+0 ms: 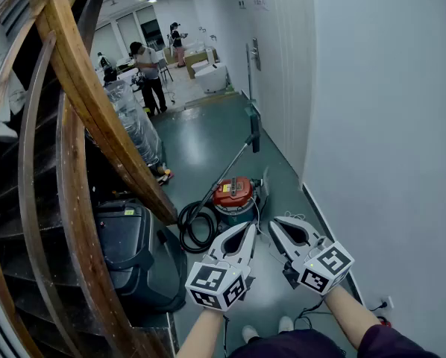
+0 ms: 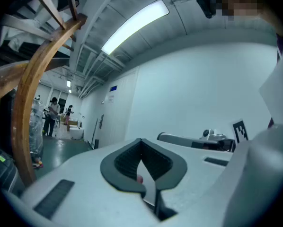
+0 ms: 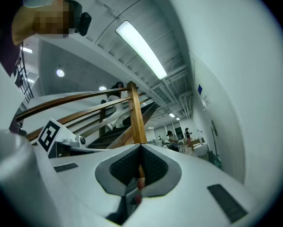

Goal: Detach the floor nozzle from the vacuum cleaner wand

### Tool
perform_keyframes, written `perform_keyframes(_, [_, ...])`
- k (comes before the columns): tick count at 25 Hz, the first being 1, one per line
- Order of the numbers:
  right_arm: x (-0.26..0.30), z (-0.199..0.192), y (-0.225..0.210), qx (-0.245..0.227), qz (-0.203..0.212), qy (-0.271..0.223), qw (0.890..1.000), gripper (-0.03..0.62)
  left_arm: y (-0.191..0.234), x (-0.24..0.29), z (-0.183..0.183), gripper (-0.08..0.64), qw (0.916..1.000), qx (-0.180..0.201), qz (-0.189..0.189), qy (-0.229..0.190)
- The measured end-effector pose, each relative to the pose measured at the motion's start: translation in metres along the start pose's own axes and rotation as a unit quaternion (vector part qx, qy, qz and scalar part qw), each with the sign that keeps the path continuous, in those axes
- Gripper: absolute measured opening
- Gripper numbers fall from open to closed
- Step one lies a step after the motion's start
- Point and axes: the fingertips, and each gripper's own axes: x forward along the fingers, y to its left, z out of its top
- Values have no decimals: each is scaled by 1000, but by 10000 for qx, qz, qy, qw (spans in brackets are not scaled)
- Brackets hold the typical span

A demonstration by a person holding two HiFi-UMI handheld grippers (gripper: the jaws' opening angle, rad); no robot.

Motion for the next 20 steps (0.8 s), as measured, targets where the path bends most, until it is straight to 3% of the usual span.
perform_keyframes(4, [-1, -7, -14, 502, 110, 134, 9986, 17, -4, 11, -4, 3, 9998, -76, -92, 140])
perform_keyframes(20, [-35, -18, -52, 1038, 576, 352, 9923, 17, -38, 45, -31, 5, 9980, -54, -374, 511])
